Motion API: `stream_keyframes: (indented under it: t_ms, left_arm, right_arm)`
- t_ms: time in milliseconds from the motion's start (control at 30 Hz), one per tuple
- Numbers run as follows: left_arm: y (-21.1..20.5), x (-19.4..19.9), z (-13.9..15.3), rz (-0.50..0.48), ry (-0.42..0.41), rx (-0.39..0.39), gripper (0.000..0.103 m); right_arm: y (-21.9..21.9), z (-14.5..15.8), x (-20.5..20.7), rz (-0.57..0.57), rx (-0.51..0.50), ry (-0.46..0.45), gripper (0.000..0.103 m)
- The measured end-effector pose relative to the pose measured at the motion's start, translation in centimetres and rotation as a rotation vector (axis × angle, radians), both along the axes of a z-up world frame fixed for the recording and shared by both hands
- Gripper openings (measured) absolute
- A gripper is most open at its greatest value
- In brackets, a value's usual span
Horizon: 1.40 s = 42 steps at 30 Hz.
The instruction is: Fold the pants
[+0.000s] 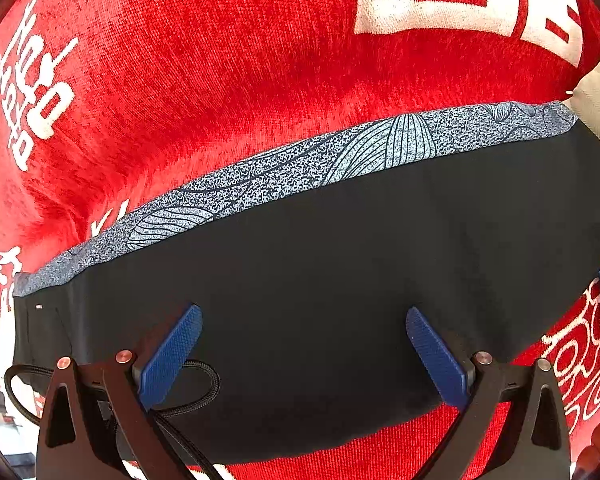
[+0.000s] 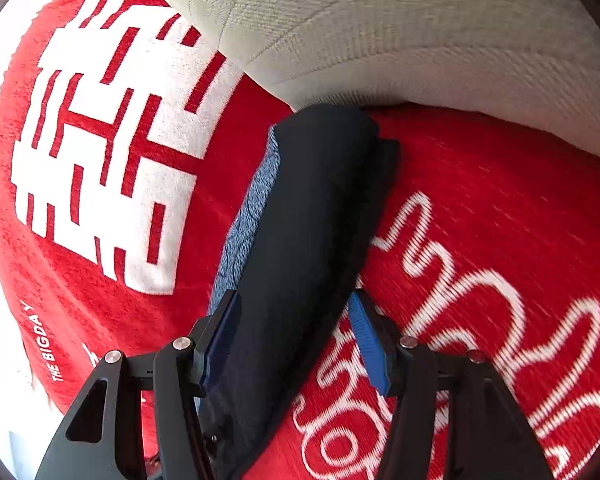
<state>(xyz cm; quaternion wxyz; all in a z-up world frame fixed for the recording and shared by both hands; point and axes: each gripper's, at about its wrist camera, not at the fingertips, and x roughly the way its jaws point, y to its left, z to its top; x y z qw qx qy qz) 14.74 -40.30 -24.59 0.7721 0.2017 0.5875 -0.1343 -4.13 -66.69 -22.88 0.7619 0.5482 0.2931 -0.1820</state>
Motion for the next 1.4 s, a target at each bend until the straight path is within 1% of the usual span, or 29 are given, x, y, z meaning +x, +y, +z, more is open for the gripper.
stream_keyframes:
  t_ms: [100, 200, 267, 333, 400, 433, 467, 500, 567, 667, 800, 967, 1033, 1100, 1133, 1167, 1200, 1233, 1267, 1333, 1367, 1400]
  left_arm:
    - [-0.7, -0.4, 1.1, -0.002, -0.001, 0.004, 0.103]
    - [-1.1, -0.5, 2.5, 0.008, -0.006, -0.031, 0.103]
    - [-1.3, -0.7, 3.1, 0.011, -0.018, -0.05, 0.103]
    - [-1.8, -1.0, 3.0, 0.001, -0.019, -0.047, 0.103]
    - [-2.3, -1.5, 2.3, -0.012, -0.01, -0.028, 0.092]
    - [-2.6, -2.0, 1.9, -0.016, 0.005, -0.022, 0.077]
    - [-2.6, -2.2, 1.2, -0.014, 0.032, -0.032, 0.066]
    - [-2.3, -2.5, 1.0, 0.005, 0.031, -0.074, 0.065]
    - [-2.4, -3.0, 1.0, 0.0, 0.008, -0.077, 0.063]
    - [-2.7, -4.0, 1.1, -0.022, -0.037, -0.073, 0.063]
    - [-2.3, -4.5, 1.1, -0.025, -0.053, -0.093, 0.063]
    - [-1.5, -5.4, 1.2, -0.044, -0.088, -0.131, 0.063]
    - [-0.5, -5.5, 1.1, -0.05, -0.076, -0.174, 0.063]
    - [1.0, -4.8, 1.3, -0.035, -0.019, -0.209, 0.062]
    - [2.4, -4.4, 1.8, -0.005, 0.022, -0.226, 0.062]
    - [3.8, -4.1, 2.2, 0.025, 0.048, -0.236, 0.062]
    - [6.2, -3.9, 3.1, 0.062, 0.061, -0.257, 0.062]
    - [8.1, -3.8, 3.8, 0.084, 0.053, -0.261, 0.062]
    - [10.8, -3.8, 4.7, 0.106, 0.03, -0.245, 0.062]
    - [15.0, -3.2, 5.3, 0.135, 0.019, -0.213, 0.063]
    - [16.8, -2.9, 5.5, 0.154, 0.024, -0.204, 0.069]
    - [19.5, -2.1, 5.4, 0.182, 0.037, -0.198, 0.075]
  right_arm:
    - [-0.3, 0.0, 0.9, -0.019, -0.005, -0.014, 0.06]
    - [-0.6, -0.3, 2.2, -0.036, 0.005, -0.022, 0.06]
    - [-0.8, -0.3, 3.0, -0.034, 0.005, -0.006, 0.062]
    - [-1.0, -0.3, 3.4, -0.022, 0.018, 0.009, 0.061]
    - [-1.3, -0.4, 3.8, 0.003, 0.042, 0.057, 0.04]
    - [-1.4, -0.7, 4.0, 0.02, 0.056, 0.09, 0.018]
    - [-1.7, -0.8, 4.1, 0.035, 0.069, 0.101, 0.017]
    - [-1.7, -0.4, 4.1, 0.053, 0.065, 0.102, 0.016]
    - [-1.2, 1.1, 4.7, 0.108, 0.007, 0.104, 0.015]
    - [0.5, 4.4, 6.0, 0.199, -0.089, 0.077, 0.015]
    - [3.2, 7.9, 7.8, 0.31, -0.169, 0.047, 0.014]
    - [7.4, 10.9, 10.5, 0.458, -0.269, 0.041, 0.014]
    - [9.6, 11.6, 11.4, 0.523, -0.309, 0.041, 0.014]
    - [12.0, 12.2, 12.2, 0.585, -0.347, 0.047, 0.014]
    - [12.9, 12.2, 12.4, 0.603, -0.361, 0.052, 0.014]
    - [13.9, 12.4, 12.7, 0.623, -0.376, 0.058, 0.014]
    - [14.9, 12.5, 12.9, 0.641, -0.393, 0.066, 0.014]
    - [15.7, 12.6, 12.9, 0.655, -0.409, 0.074, 0.014]
    - [16.8, 12.5, 13.2, 0.671, -0.434, 0.087, 0.014]
    - [19.3, 12.1, 13.6, 0.715, -0.511, 0.126, 0.014]
    - [21.4, 11.5, 13.9, 0.75, -0.57, 0.158, 0.014]
    - [22.9, 11.0, 14.1, 0.772, -0.607, 0.183, 0.014]
